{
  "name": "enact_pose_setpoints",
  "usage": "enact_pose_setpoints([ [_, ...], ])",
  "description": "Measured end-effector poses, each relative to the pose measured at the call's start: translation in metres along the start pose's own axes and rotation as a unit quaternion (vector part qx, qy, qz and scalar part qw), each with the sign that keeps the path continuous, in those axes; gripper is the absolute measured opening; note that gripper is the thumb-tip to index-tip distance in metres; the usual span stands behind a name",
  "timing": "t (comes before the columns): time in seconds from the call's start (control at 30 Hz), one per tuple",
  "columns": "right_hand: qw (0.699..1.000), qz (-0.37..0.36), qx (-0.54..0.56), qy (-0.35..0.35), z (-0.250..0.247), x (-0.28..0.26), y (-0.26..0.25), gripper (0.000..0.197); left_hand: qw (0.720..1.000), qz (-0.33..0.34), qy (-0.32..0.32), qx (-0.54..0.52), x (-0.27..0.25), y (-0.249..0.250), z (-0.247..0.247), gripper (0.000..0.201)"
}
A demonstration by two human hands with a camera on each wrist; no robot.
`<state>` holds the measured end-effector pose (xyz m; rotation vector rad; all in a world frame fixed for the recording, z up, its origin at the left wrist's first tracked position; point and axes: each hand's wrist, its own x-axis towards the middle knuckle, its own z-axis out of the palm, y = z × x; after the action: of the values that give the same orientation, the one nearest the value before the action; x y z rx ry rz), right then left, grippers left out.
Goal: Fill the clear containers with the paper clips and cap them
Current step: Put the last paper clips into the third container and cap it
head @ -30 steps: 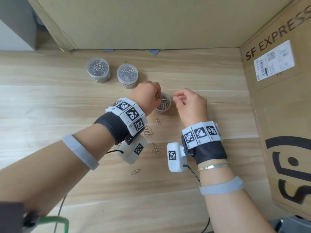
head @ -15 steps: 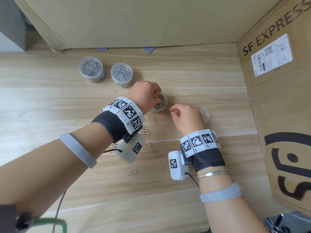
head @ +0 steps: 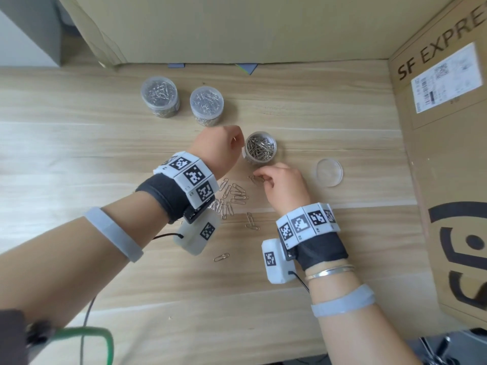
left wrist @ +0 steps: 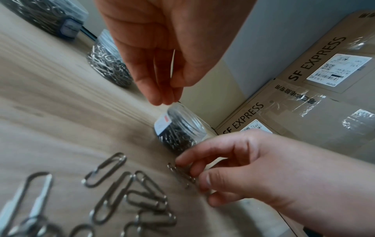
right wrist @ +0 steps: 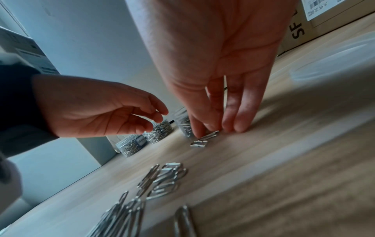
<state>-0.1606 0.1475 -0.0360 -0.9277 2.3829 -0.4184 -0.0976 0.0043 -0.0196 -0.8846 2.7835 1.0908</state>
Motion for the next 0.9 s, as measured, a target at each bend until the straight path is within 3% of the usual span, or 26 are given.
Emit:
enact_pose_setpoints([
  [0.33, 0.999, -0.009, -0.022, -0.032, 0.023, -0.022, -0.021, 0.028, 0.993, -0.045, -0.100, 0.037, -0.027, -0.032, 0.003, 0.018],
  [0.47, 0.998, -0.005, -0.017, -0.052, 0.025, -0.029, -0.024, 0.016, 0.988, -0.040, -0.128, 0.072, -0.040, -0.042, 0.000, 0.014],
  [0.57, 0.993, 0.018, -0.035, -0.110, 0.015, -0.033, -0.020, 0.038, 0.982, -0.041, -0.166, 0.084, -0.050, -0.046, -0.004, 0.028],
  [0.67, 0.987, 0.038, -0.083, -0.130, 0.011, -0.038, -0.016, 0.055, 0.972, -0.065, -0.214, 0.076, -0.059, -0.044, -0.010, 0.056],
  [0.8, 0.989, 0.043, -0.089, -0.109, 0.017, -0.041, -0.014, 0.049, 0.961, -0.060, -0.247, 0.108, -0.071, -0.042, -0.007, 0.085],
  [0.9, 0.991, 0.048, -0.092, -0.083, 0.020, -0.039, -0.016, 0.039, 0.959, -0.045, -0.245, 0.138, -0.075, -0.043, -0.001, 0.090],
])
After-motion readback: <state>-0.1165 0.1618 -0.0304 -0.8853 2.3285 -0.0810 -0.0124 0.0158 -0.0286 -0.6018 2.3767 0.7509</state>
